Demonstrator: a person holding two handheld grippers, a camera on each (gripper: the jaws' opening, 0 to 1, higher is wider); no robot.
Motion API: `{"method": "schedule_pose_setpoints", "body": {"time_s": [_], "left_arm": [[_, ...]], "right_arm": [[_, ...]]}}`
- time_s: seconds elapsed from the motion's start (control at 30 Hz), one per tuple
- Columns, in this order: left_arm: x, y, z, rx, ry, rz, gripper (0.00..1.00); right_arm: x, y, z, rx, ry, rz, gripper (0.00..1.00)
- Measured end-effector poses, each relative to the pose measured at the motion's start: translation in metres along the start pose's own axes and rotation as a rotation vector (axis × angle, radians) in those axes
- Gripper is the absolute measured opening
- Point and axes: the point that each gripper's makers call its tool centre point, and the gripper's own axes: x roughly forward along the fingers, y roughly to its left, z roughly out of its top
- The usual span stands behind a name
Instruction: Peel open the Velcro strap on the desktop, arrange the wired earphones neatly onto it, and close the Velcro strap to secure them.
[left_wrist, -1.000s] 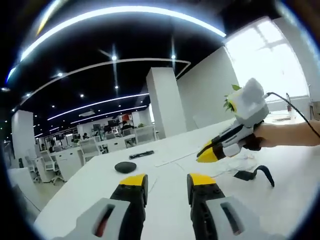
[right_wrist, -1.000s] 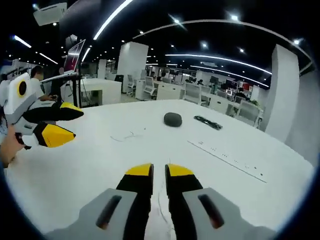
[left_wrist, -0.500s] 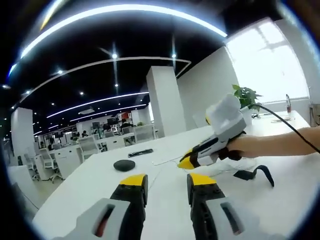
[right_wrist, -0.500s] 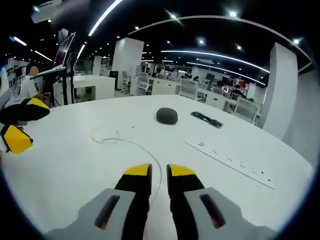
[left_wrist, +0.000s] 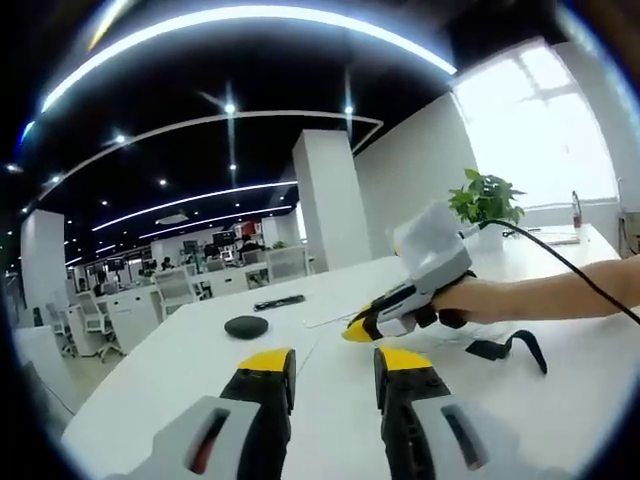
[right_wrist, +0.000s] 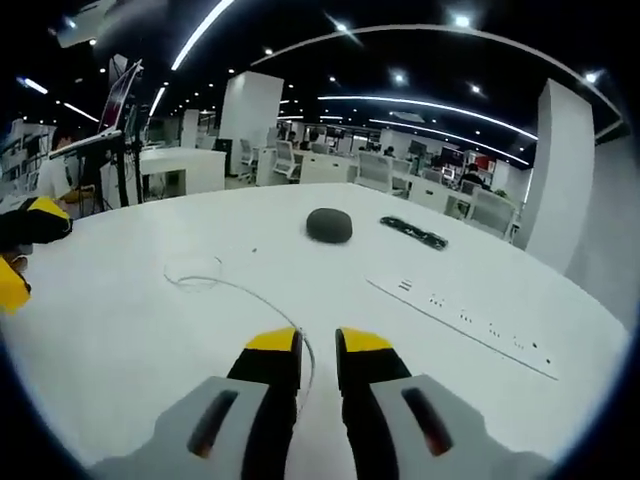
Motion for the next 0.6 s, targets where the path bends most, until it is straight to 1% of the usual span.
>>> {"method": "schedule_pose_setpoints", "body": {"time_s": [0.27,0.6], "left_arm": [[-0.0005,0.0008,0.0012,0.002,-0.003,0.003,0.35],[-0.0003,0.002,0.0009,0.007,-0.001,0.009,0.35]], "right_arm": [[0.0016,-0.0017,-0.0054,0.009,0.012,-0.015,0.13],[0.0041,0.005,-0.0089,0.012,0.027,0.011,0.06]]}}
